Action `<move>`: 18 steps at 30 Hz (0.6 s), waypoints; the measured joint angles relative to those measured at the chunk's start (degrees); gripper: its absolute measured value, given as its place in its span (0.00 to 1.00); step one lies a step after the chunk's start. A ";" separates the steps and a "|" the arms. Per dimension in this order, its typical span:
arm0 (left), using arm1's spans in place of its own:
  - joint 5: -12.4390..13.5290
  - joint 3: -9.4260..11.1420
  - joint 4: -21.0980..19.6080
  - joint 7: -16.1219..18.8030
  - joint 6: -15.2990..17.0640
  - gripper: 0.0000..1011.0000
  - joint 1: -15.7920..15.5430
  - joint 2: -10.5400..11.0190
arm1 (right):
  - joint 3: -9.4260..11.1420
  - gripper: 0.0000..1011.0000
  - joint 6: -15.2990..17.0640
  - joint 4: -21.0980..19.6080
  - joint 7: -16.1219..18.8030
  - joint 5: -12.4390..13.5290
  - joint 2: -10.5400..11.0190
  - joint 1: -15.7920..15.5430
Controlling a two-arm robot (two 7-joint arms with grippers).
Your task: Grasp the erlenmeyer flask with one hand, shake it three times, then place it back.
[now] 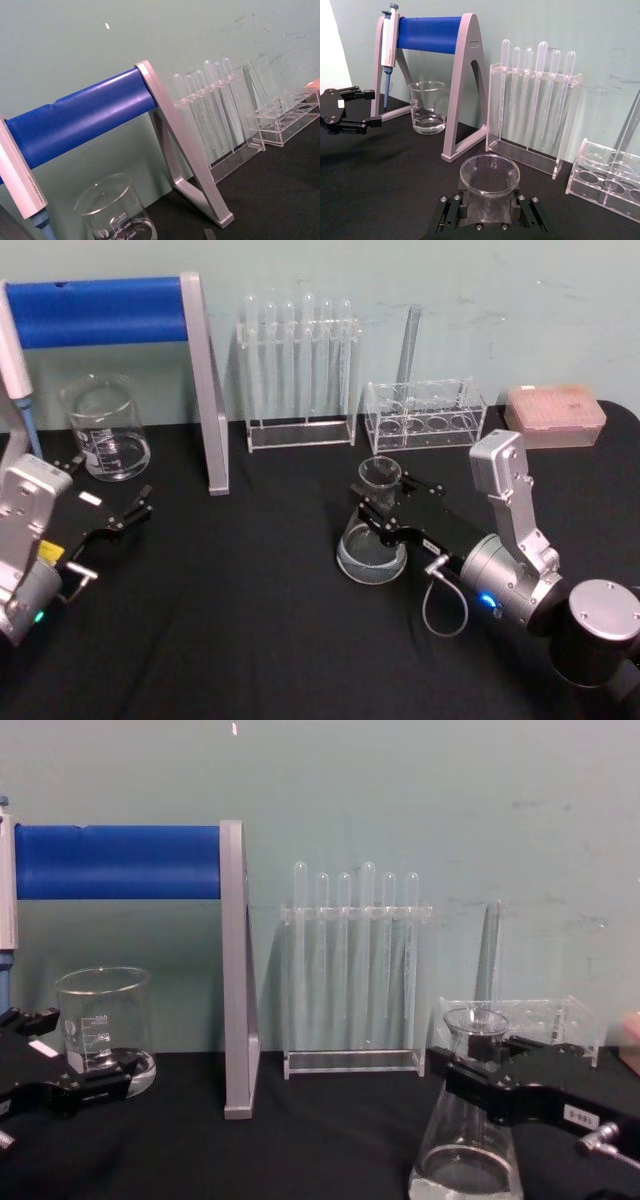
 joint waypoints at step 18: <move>0.00 0.00 0.00 0.00 0.00 0.99 0.00 0.00 | 3.26 0.45 7.90 -11.65 -0.78 -0.41 1.20 -2.47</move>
